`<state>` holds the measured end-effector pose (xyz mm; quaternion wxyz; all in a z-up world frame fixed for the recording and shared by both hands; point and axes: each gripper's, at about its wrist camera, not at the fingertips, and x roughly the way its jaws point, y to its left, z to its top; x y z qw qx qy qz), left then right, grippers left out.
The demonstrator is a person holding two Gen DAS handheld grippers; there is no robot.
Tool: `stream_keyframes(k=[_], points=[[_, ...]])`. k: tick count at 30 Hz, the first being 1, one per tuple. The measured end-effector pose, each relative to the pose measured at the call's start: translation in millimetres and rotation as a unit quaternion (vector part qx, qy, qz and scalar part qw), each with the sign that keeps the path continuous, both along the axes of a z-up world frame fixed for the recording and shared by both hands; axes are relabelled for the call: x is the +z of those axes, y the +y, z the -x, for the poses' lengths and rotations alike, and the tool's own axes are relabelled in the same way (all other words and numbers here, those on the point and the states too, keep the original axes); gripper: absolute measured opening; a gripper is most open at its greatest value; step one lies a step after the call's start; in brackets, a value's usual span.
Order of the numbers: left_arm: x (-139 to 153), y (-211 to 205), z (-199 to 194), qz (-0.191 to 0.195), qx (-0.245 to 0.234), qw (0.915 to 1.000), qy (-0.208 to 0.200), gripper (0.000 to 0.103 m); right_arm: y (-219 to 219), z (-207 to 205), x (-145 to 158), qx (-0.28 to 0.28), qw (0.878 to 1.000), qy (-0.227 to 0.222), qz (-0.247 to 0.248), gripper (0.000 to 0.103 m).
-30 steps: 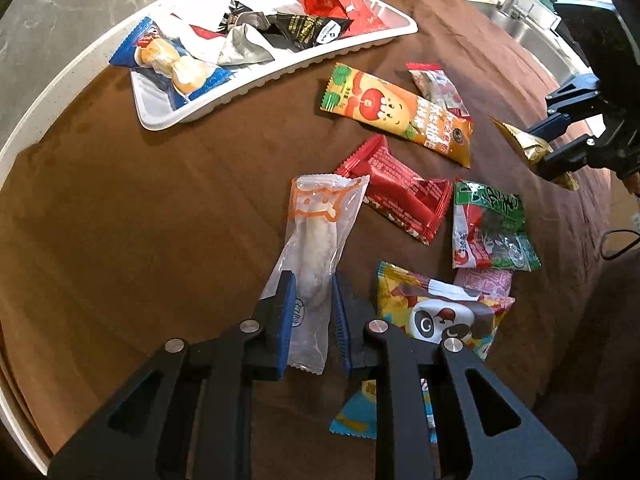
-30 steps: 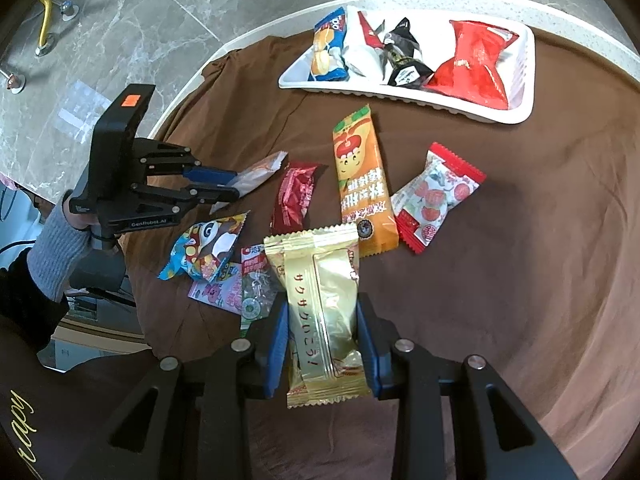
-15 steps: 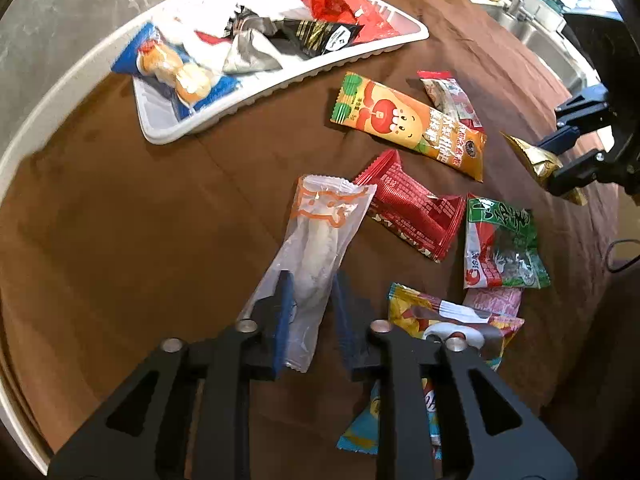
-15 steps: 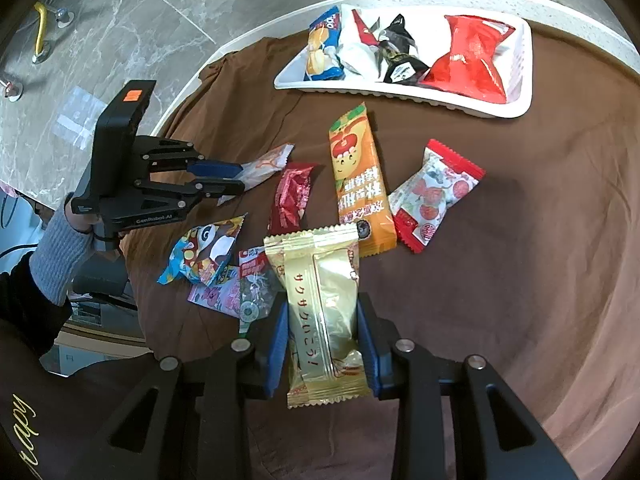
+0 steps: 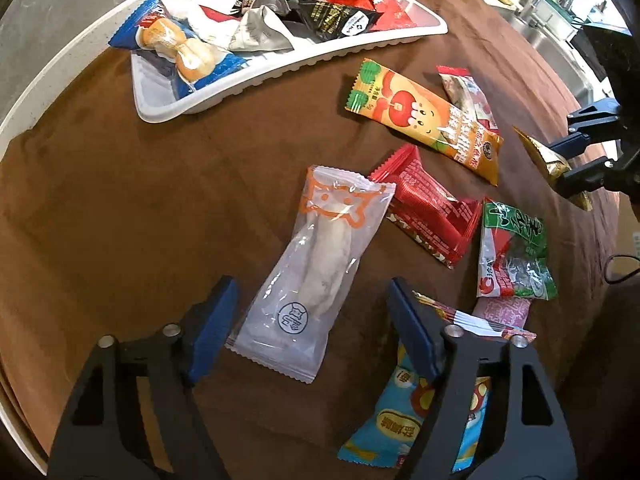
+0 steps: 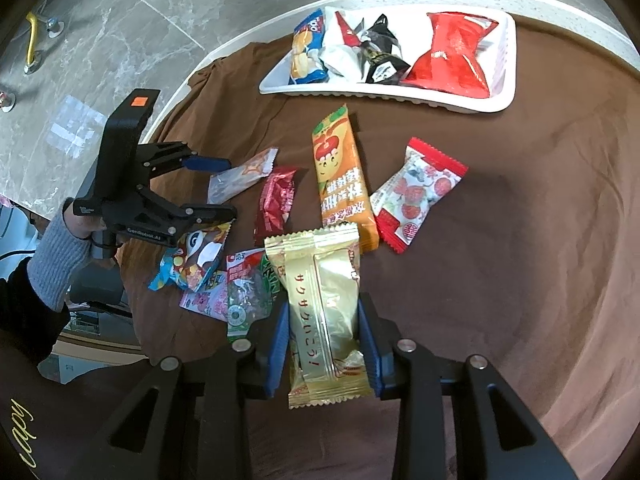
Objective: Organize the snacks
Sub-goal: 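Lift both held packets off the cloth toward the white tray, then lower both packets into the white tray and open both tools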
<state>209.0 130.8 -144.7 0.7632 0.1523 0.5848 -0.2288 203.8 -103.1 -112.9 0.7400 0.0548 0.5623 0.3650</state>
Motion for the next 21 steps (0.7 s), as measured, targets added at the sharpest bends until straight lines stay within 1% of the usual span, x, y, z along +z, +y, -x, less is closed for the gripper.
stream_keyframes(k=[1,2,3,4,8,11,13,14,15,17,20,21], points=[[1,0,-1,-0.006,-0.005,1.0000,-0.006,0.050,0,0,0,0.000,1.000,0.000,0.001,0.037],[2,1,0,-0.015,-0.007,0.9997,-0.015,0.042,0,0,-1,-0.001,1.000,0.000,0.002,0.037],[4,1,1,-0.008,-0.010,0.9998,-0.014,0.033,1,0,-1,-0.001,1.000,0.001,0.002,0.037],[5,2,1,-0.001,-0.011,0.9999,-0.010,0.031,1,0,-2,-0.002,1.000,0.002,0.002,0.037],[7,2,-2,0.004,-0.010,0.9999,-0.008,0.025,2,-2,-3,-0.001,1.000,0.004,0.002,0.037],[8,8,-3,0.022,0.009,0.9997,-0.004,0.022,2,-3,-3,-0.001,1.000,0.008,-0.005,0.037],[10,14,-4,0.043,0.025,0.9988,0.005,0.022,1,-5,-2,-0.002,1.000,0.010,-0.009,0.037],[11,20,-3,0.051,0.033,0.9981,0.003,0.022,1,-6,-1,-0.003,1.000,0.012,-0.013,0.037],[15,25,-5,0.066,0.039,0.9970,0.009,0.022,1,-8,0,-0.004,1.000,0.014,-0.018,0.037],[21,30,-6,0.081,0.050,0.9954,0.010,0.022,-1,-10,2,-0.009,1.000,0.015,-0.026,0.037],[31,35,-9,0.113,0.061,0.9917,0.014,0.022,-3,-18,5,-0.018,0.999,0.021,-0.045,0.037],[35,37,-11,0.132,0.065,0.9889,0.017,0.022,-3,-21,6,-0.022,0.998,0.023,-0.052,0.037]])
